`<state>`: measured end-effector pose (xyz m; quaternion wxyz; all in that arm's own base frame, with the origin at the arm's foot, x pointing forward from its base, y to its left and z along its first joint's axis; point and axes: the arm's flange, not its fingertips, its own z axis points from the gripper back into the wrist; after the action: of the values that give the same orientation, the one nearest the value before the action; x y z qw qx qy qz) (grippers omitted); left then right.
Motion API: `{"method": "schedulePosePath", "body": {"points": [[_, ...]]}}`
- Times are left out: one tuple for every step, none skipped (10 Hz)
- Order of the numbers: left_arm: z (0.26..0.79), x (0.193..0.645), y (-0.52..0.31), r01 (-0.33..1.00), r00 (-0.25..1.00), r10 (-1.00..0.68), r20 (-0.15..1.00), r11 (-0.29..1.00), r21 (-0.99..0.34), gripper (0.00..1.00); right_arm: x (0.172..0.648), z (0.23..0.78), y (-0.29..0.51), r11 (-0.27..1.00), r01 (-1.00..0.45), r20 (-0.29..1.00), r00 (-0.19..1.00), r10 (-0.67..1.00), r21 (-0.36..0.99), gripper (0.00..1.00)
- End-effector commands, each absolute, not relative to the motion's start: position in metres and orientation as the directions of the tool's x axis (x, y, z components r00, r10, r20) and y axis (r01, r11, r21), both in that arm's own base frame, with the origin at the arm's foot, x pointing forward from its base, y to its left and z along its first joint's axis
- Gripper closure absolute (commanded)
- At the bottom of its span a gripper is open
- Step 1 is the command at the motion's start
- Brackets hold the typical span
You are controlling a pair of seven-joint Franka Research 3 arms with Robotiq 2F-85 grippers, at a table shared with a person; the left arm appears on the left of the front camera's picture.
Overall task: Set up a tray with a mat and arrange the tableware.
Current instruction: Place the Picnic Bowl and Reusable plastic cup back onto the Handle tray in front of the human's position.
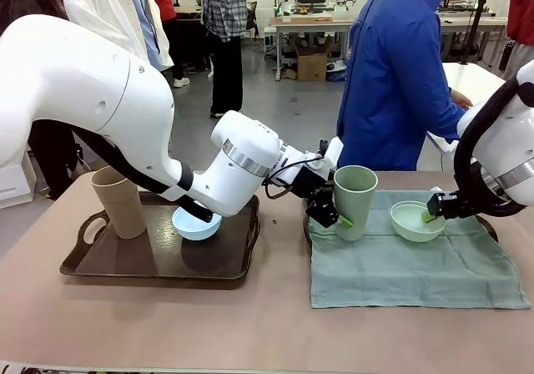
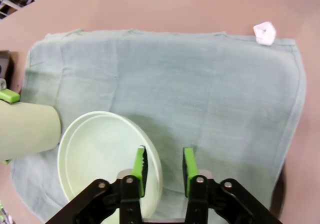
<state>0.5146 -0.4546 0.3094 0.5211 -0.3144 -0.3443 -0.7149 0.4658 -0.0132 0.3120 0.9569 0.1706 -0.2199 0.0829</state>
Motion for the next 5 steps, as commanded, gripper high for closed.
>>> {"method": "schedulePosePath", "body": {"points": [[0.313, 0.515, -0.456, 0.966, -0.245, -0.542, 0.804, -0.205, 0.156, 0.0, 0.453, 0.318, -0.014, 0.954, -0.21, 0.457, 0.885, 0.091, 0.215, 0.0], [0.313, 0.515, -0.456, 0.967, -0.238, -0.546, 0.803, -0.206, 0.147, 0.0, 0.447, 0.325, -0.017, 0.967, -0.189, 0.446, 0.89, 0.095, 0.171, 0.0], [0.313, 0.514, -0.455, 0.97, -0.228, -0.55, 0.804, -0.2, 0.139, 0.0, 0.44, 0.333, -0.02, 0.975, -0.177, 0.415, 0.903, 0.108, 0.131, 0.0], [0.315, 0.513, -0.455, 0.972, -0.219, -0.554, 0.803, -0.195, 0.131, 0.0, 0.432, 0.343, -0.022, 0.983, -0.15, 0.402, 0.91, 0.097, 0.104, 0.0], [0.32, 0.509, -0.453, 0.973, -0.215, -0.562, 0.799, -0.195, 0.125, 0.0, 0.423, 0.355, -0.025, 0.988, -0.133, 0.398, 0.913, 0.091, 0.079, 0.0]]}}
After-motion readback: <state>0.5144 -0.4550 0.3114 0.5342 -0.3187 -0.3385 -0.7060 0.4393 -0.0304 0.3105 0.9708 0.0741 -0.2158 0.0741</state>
